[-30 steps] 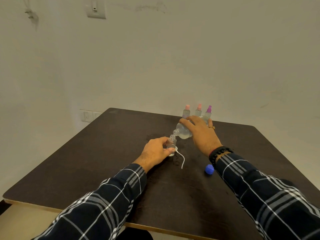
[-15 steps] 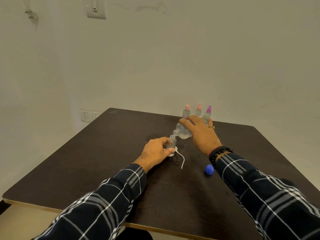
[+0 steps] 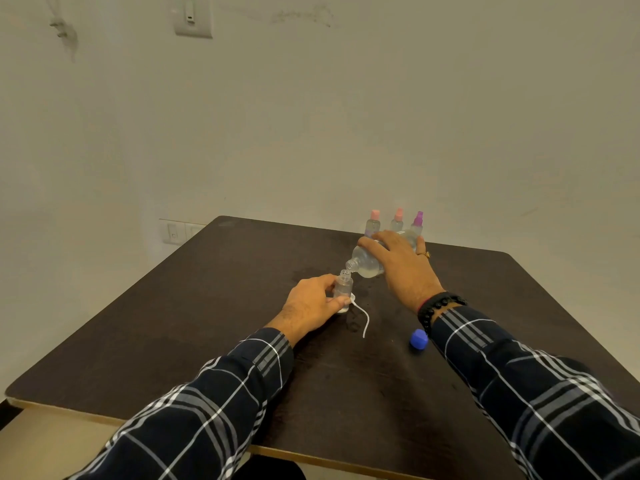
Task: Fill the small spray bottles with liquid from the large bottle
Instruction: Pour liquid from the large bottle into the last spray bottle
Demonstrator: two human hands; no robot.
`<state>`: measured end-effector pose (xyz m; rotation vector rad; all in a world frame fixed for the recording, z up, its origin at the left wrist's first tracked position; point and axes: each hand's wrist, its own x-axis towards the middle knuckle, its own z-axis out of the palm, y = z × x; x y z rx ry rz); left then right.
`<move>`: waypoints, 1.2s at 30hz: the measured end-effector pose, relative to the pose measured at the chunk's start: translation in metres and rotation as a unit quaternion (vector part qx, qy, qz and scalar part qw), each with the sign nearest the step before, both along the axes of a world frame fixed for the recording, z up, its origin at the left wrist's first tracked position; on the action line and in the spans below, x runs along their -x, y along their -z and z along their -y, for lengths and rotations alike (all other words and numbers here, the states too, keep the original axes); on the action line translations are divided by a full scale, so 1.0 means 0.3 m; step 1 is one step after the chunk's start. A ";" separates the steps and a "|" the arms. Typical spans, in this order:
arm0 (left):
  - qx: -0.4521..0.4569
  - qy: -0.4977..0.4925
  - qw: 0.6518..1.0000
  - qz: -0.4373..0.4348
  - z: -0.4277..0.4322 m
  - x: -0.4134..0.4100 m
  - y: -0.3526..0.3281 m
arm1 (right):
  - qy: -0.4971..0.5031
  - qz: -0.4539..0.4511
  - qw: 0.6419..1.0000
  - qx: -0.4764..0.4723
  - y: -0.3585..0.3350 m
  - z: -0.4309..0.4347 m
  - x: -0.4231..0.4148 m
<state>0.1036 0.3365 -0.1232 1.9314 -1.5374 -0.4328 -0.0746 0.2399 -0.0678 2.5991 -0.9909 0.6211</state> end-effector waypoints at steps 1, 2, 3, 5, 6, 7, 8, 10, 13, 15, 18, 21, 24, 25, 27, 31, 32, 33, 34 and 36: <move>0.000 0.000 1.000 -0.001 0.000 0.001 -0.001 | 0.000 -0.001 1.000 0.001 -0.001 0.000 -0.001; 0.000 0.000 1.000 -0.003 -0.001 0.001 -0.001 | 0.001 -0.002 1.000 0.003 -0.002 -0.001 -0.001; 0.001 0.000 1.000 -0.006 -0.002 0.002 -0.002 | 0.001 -0.003 1.000 0.004 -0.003 -0.002 -0.001; 0.003 0.001 1.000 -0.009 -0.005 0.003 -0.002 | 0.002 -0.004 1.000 0.003 -0.004 -0.004 -0.001; 0.005 0.001 1.000 -0.009 -0.005 0.003 -0.001 | 0.002 -0.003 1.000 0.001 -0.004 -0.005 -0.001; 0.005 0.001 1.000 -0.009 -0.006 0.003 -0.001 | 0.002 -0.002 1.000 0.000 -0.004 -0.005 0.000; 0.006 0.002 1.000 -0.008 -0.006 0.002 0.000 | 0.003 -0.001 1.000 -0.002 -0.004 -0.006 -0.001; 0.006 0.004 1.000 -0.008 -0.006 0.002 -0.002 | 0.003 -0.002 1.000 -0.004 -0.004 -0.005 -0.001; 0.006 0.008 1.000 -0.012 -0.008 0.002 -0.003 | 0.004 -0.005 1.000 -0.006 -0.005 -0.006 -0.002; 0.008 0.009 1.000 -0.010 -0.009 0.002 -0.002 | 0.003 -0.006 1.000 -0.005 -0.005 -0.007 -0.001; 0.005 0.008 1.000 -0.010 -0.007 0.001 -0.001 | 0.002 -0.001 1.000 -0.002 -0.005 -0.007 -0.001; 0.002 0.010 1.000 -0.012 -0.007 0.001 -0.002 | -0.001 0.002 1.000 0.000 -0.002 -0.007 0.001; 0.000 0.011 1.000 -0.013 -0.007 0.001 -0.004 | -0.002 0.003 1.000 -0.005 -0.002 -0.005 0.001; 0.000 0.011 1.000 -0.012 -0.008 0.001 -0.005 | -0.002 0.001 1.000 -0.005 -0.003 -0.006 0.000; -0.001 0.010 1.000 -0.011 -0.008 0.000 -0.005 | -0.002 0.000 1.000 -0.005 -0.004 -0.007 -0.002; -0.001 0.010 1.000 -0.012 -0.010 0.001 -0.006 | -0.003 0.002 1.000 -0.003 -0.003 -0.008 0.000; -0.001 0.009 1.000 -0.012 -0.009 0.000 -0.005 | -0.004 0.003 1.000 0.001 -0.003 -0.008 0.000; -0.001 0.008 1.000 -0.010 -0.009 0.000 -0.005 | -0.005 0.004 1.000 0.003 -0.003 -0.008 -0.001; -0.002 0.007 1.000 -0.009 -0.008 -0.001 -0.005 | -0.006 0.004 1.000 0.004 -0.004 -0.008 -0.002; -0.005 0.006 1.000 -0.011 -0.009 0.000 -0.006 | -0.006 0.005 1.000 0.003 -0.003 -0.007 -0.001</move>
